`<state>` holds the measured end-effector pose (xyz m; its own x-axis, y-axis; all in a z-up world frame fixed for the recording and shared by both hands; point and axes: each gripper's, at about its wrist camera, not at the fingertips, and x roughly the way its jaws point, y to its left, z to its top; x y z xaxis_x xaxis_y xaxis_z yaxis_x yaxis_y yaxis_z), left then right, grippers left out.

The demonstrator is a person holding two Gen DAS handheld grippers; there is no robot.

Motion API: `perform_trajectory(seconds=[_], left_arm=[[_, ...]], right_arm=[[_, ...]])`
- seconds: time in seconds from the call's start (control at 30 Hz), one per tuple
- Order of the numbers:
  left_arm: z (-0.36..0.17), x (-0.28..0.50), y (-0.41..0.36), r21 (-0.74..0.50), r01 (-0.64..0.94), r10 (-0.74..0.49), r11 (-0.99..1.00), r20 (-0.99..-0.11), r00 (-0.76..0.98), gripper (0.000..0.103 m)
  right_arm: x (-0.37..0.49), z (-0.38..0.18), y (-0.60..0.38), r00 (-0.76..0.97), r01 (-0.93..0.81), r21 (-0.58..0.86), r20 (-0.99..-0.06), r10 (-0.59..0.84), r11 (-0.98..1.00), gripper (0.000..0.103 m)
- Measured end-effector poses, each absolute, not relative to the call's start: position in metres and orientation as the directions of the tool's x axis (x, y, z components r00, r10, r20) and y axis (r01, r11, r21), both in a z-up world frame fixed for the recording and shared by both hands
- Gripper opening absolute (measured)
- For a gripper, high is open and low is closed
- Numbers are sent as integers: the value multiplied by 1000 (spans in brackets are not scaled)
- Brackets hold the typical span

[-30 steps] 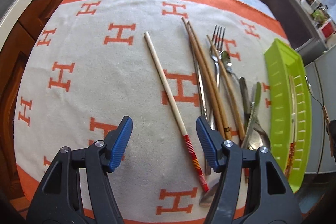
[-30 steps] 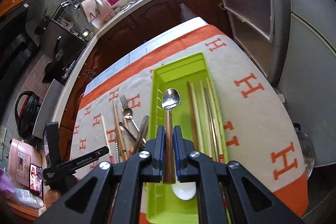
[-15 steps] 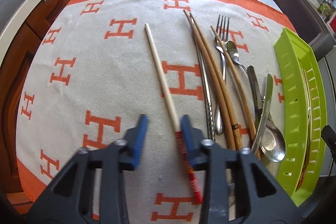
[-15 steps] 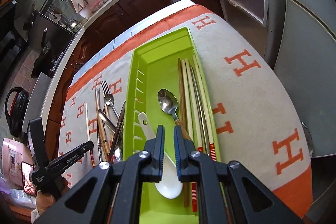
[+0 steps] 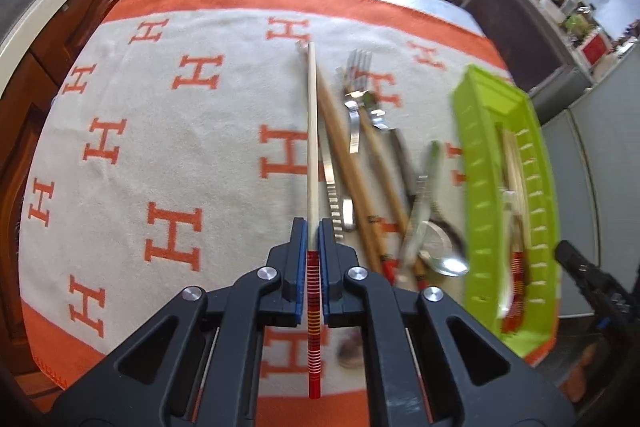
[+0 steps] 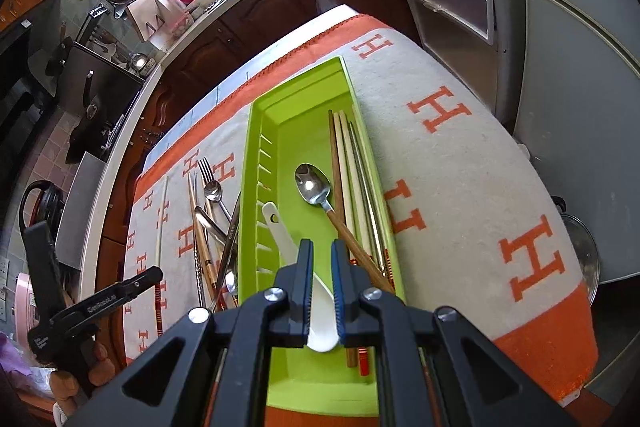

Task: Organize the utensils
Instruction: 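Carry the bamboo chopstick into the green tray with the left tool and open it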

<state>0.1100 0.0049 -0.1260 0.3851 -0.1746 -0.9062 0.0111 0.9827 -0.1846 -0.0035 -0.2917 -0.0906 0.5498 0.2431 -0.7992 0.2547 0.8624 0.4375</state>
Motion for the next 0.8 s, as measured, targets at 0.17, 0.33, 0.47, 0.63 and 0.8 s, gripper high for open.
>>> perform_trajectory(seconds=[0.17,0.33,0.47,0.63,0.8], left_arm=[[-82,99,-37,-248,139,-284,959,-873,397,4],[-63,99,-103,-272,272,-359,923,-864,353,4],[-67,97,-146,-273,323,-376,906,-870,319,4],[-85,99,-176,-288,330,-382,899,-885,266,4],[-106,100,-188,-249,339,-348,907,-897,273,4]], right_arm=[[-12,-80,-299,567,279,424,-797,209,862,9],[-23,-67,-306,575,316,376,-806,140,871,9],[-32,-57,-310,579,340,328,-812,79,881,9],[-37,-51,-309,566,349,282,-823,39,894,9],[-47,-46,-302,567,344,246,-824,8,906,9]])
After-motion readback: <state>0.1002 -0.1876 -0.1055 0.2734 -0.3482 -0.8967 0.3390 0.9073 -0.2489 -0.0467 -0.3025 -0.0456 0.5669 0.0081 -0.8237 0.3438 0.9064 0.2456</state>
